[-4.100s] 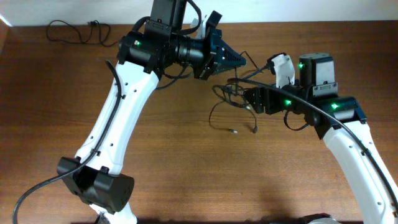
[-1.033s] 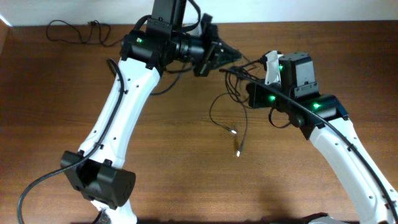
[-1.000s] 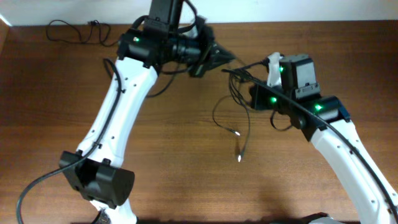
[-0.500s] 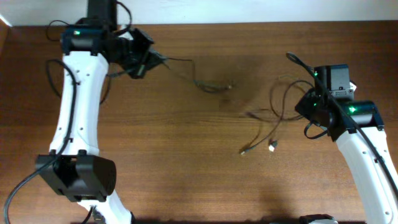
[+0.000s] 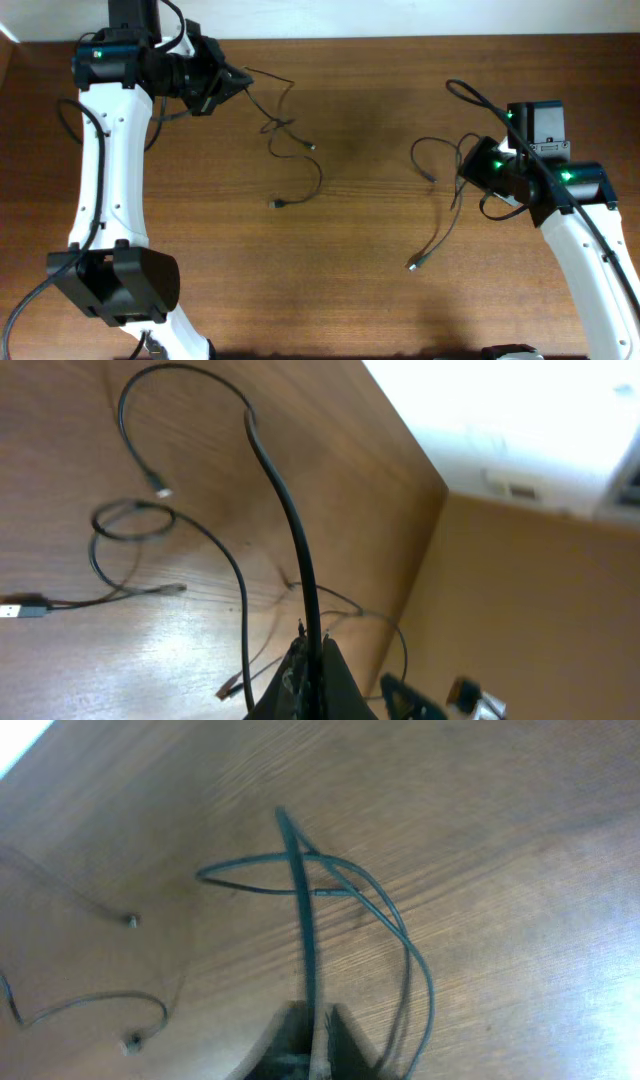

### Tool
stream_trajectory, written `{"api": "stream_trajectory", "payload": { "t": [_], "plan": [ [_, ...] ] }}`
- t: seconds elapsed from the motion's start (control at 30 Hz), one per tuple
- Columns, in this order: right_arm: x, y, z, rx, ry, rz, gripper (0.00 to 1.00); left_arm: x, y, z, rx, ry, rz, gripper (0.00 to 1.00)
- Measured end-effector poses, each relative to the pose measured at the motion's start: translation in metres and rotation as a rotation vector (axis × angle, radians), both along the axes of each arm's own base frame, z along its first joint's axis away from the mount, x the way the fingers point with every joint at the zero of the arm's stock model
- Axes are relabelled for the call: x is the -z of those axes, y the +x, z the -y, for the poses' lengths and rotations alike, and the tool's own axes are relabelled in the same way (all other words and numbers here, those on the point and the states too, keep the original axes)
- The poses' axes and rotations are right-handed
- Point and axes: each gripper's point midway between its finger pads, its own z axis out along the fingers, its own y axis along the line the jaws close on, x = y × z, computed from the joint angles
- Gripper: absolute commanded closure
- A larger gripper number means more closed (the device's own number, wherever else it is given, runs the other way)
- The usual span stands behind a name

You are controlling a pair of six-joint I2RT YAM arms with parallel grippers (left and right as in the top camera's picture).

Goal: Untangle cables

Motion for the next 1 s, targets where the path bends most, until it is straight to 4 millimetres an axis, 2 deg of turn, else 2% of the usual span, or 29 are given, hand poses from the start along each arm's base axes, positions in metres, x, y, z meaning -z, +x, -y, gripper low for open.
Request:
{"api": "stream_trajectory", "payload": {
  "t": [0.03,0.07,0.17,0.33,0.4,0.47,0.57,0.67,0.77,0.83,0.87,0.9,0.93,0.97,1.0],
  "plan": [
    [-0.001,0.000,-0.005,-0.050,0.006,0.008,0.64,-0.001,-0.001,0.002,0.024,0.001,0.016,1.00],
    [-0.001,-0.001,-0.009,-0.085,0.008,0.011,0.59,0.001,-0.004,0.001,0.038,0.015,0.016,1.00],
    [-0.002,-0.002,-0.013,-0.127,0.012,0.013,0.32,0.013,-0.006,-0.006,0.031,0.100,0.003,1.00],
    [-0.002,-0.002,-0.015,-0.147,0.014,0.014,0.28,0.037,0.001,-0.035,-0.059,0.391,-0.007,1.00],
    [0.000,-0.005,-0.015,-0.150,0.016,0.003,0.28,0.042,0.010,-0.069,-0.159,0.582,0.001,1.00],
    [0.000,-0.006,-0.016,-0.152,0.020,-0.003,0.27,0.039,0.019,-0.107,-0.268,0.710,0.019,1.00],
    [0.000,-0.006,-0.017,-0.154,0.023,-0.002,0.27,0.021,0.041,-0.148,-0.380,0.804,0.120,1.00],
    [0.000,-0.007,-0.018,-0.159,0.027,-0.004,0.27,0.009,0.057,-0.186,-0.416,0.892,0.203,1.00],
    [0.000,-0.007,-0.018,-0.163,0.025,-0.002,0.27,0.026,0.067,-0.222,-0.454,0.927,0.183,1.00],
    [0.001,-0.007,-0.018,-0.164,0.025,-0.004,0.27,0.059,0.076,-0.254,-0.474,0.929,0.130,1.00],
    [0.001,-0.006,-0.018,-0.164,0.025,-0.003,0.27,0.076,0.078,-0.261,-0.457,0.904,0.105,1.00],
    [0.000,-0.006,-0.018,-0.164,0.025,0.000,0.27,0.093,0.085,-0.258,-0.382,0.835,0.118,1.00],
    [0.000,-0.005,-0.018,-0.164,0.025,0.005,0.27,0.101,0.088,-0.249,-0.305,0.772,0.145,1.00],
    [-0.001,-0.004,-0.018,-0.164,0.025,0.008,0.27,0.104,0.093,-0.229,-0.181,0.684,0.211,1.00],
    [-0.001,-0.004,-0.018,-0.164,0.025,0.008,0.27,0.093,0.098,-0.191,-0.010,0.561,0.346,1.00]
  ]
}}
